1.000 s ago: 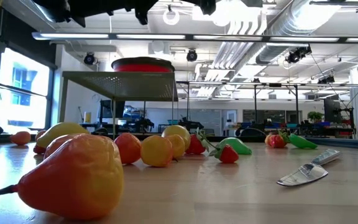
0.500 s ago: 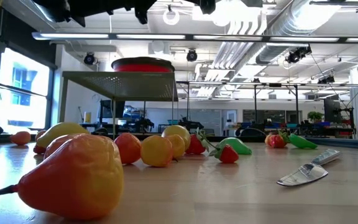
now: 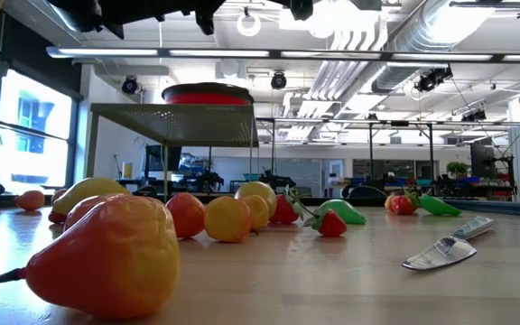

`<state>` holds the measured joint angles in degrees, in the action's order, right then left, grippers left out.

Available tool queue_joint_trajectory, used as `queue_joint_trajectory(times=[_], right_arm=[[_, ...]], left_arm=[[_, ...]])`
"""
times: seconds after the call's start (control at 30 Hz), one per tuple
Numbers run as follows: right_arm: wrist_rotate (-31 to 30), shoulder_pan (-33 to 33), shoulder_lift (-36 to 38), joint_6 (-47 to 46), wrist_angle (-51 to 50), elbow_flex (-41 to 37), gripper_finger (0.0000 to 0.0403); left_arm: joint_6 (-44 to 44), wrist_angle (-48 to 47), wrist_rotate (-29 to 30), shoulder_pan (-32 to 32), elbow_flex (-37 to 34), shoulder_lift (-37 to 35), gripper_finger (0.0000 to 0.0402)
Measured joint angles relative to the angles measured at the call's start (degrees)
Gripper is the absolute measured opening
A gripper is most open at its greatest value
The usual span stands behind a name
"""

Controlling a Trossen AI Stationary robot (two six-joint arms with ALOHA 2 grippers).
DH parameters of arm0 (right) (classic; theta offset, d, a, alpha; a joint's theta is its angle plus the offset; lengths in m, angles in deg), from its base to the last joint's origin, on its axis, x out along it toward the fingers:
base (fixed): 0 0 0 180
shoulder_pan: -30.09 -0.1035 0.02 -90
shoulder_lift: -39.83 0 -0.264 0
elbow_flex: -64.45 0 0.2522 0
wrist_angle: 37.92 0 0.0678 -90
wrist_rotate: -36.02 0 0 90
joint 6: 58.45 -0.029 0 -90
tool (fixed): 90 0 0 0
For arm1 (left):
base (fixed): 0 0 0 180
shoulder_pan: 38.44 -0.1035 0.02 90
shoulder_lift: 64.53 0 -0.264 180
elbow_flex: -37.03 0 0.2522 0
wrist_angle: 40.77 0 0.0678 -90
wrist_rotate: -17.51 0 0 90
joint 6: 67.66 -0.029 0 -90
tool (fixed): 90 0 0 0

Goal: Pick & Place Fruit
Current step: Put the orange pear into the red strainer on the shelf

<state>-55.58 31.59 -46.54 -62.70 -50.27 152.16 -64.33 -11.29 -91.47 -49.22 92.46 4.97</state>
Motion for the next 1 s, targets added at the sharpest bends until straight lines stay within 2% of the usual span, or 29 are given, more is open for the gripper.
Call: queue_joint_trajectory(times=[0.17,0.53,0.67,1.0], right_arm=[[0.0,0.0,0.0,0.0,0.0,0.0,0.0123],[0.2,0.0,0.1,1.5,0.1,0.0,0.0129],[1.6,0.0,0.1,2.2,-0.1,0.0,0.0160],[3.3,0.0,0.1,0.9,-0.7,0.0,0.0266]], left_arm=[[0.0,0.0,0.0,0.0,0.0,0.0,0.0079],[0.0,0.3,0.0,0.0,0.0,0.0,0.0084],[0.0,0.3,-0.2,0.0,0.0,0.0,0.0084],[0.0,0.1,0.1,-0.1,0.0,0.1,0.0084]])
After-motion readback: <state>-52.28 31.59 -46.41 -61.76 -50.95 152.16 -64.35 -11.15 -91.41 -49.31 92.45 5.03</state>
